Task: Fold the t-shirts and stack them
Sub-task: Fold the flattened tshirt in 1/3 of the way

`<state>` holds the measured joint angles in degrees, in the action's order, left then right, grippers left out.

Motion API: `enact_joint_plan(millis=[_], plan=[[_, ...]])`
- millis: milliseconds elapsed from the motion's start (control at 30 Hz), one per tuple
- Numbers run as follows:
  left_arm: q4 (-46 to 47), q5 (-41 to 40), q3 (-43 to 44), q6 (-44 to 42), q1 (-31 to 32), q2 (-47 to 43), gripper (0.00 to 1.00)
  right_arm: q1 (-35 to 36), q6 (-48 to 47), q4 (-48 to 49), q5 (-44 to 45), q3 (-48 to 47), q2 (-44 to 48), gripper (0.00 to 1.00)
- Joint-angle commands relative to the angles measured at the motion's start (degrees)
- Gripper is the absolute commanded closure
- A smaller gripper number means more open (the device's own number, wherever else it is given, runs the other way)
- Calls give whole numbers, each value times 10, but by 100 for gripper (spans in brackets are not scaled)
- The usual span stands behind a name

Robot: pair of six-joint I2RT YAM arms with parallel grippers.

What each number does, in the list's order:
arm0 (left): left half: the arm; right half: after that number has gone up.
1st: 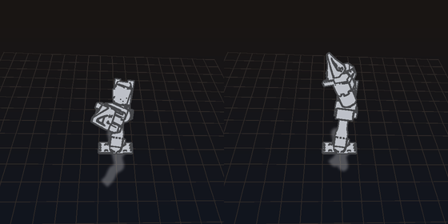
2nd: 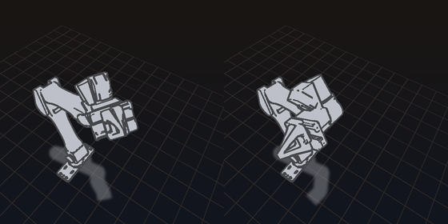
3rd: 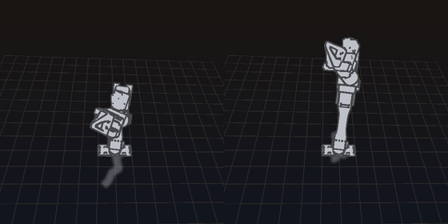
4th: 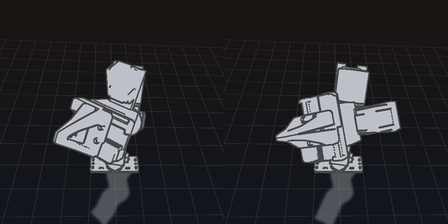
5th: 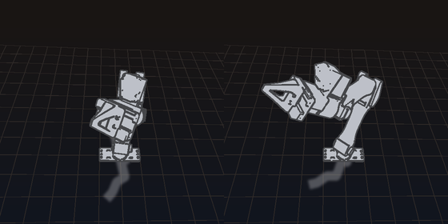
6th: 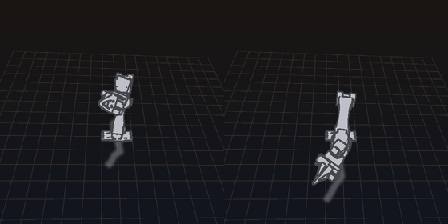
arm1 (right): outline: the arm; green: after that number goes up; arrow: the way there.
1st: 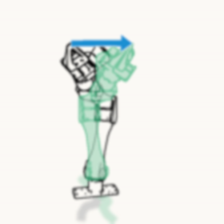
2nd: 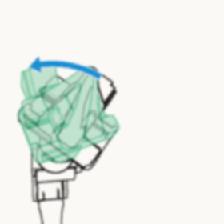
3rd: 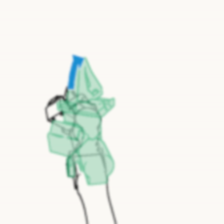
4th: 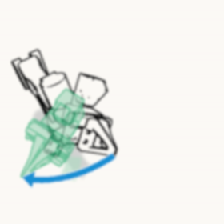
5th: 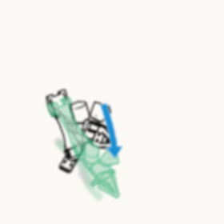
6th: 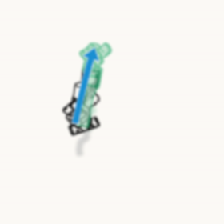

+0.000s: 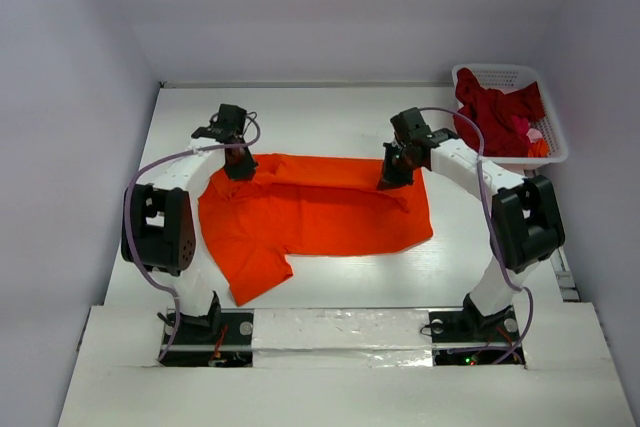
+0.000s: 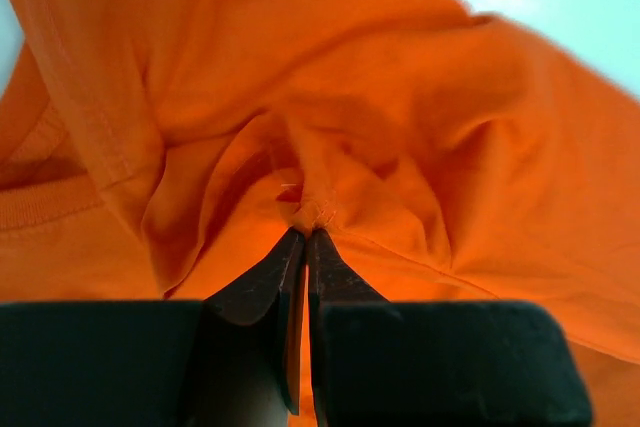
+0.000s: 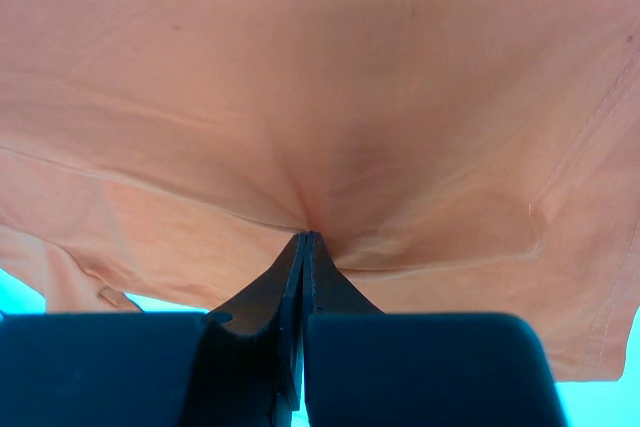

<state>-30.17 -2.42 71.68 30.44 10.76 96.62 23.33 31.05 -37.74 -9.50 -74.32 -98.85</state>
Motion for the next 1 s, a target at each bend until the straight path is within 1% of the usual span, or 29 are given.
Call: enact_joint_plan(millis=[0, 167, 333, 367, 400, 433, 467, 500, 533, 567, 600, 667, 733, 767, 833, 867, 933, 967], plan=[[-26, -3, -30, -7, -4, -35, 100, 5, -10, -7, -17, 11, 35, 100], [-30, 6, -61, -2, 7, -49, 100, 5, -19, -12, -34, 23, 38, 100], [-40, 21, -80, 2, 37, -55, 100, 5, -31, -16, -48, 34, 37, 100], [-39, 21, -83, 2, 37, -60, 95, 5, -33, -16, -55, 36, 35, 100], [-38, 38, -87, 6, 43, -63, 74, 5, -37, -16, -63, 36, 31, 100], [-38, 41, -90, 8, 43, -65, 62, 5, -40, -20, -75, 35, 25, 100], [-37, 43, -92, 9, 49, -70, 56, 5, -49, -23, -96, 31, 14, 88], [-35, 46, -95, 9, 49, -72, 45, 11, -53, -28, -104, 28, 10, 77], [-35, 48, -97, 11, 49, -74, 38, 11, -57, -30, -113, 25, 9, 65], [-38, 49, -97, 13, 49, -77, 32, 11, -56, -34, -118, 23, 8, 43], [-41, 47, -95, 14, 49, -85, 26, 11, -56, -41, -114, 16, 16, 39], [-52, 44, -88, 16, 49, -106, 22, 11, -48, -46, -84, 4, 37, 37], [-60, 29, -69, 17, 49, -124, 22, 11, -39, -54, -56, -22, 72, 43], [-63, 11, -63, 19, 49, -134, 23, 11, -32, -57, -30, -33, 80, 52], [-61, -1, -44, 22, 49, -147, 24, 11, -24, -59, -10, -66, 91, 61], [-60, -5, -39, 24, 49, -145, 25, 11, -23, -57, 6, -76, 89, 71], [-57, -9, -27, 26, 49, -137, 29, 11, -23, -55, 19, -95, 59, 82], [-51, -11, -25, 26, 49, -128, 31, 11, -24, -55, 25, -115, 45, 100]])
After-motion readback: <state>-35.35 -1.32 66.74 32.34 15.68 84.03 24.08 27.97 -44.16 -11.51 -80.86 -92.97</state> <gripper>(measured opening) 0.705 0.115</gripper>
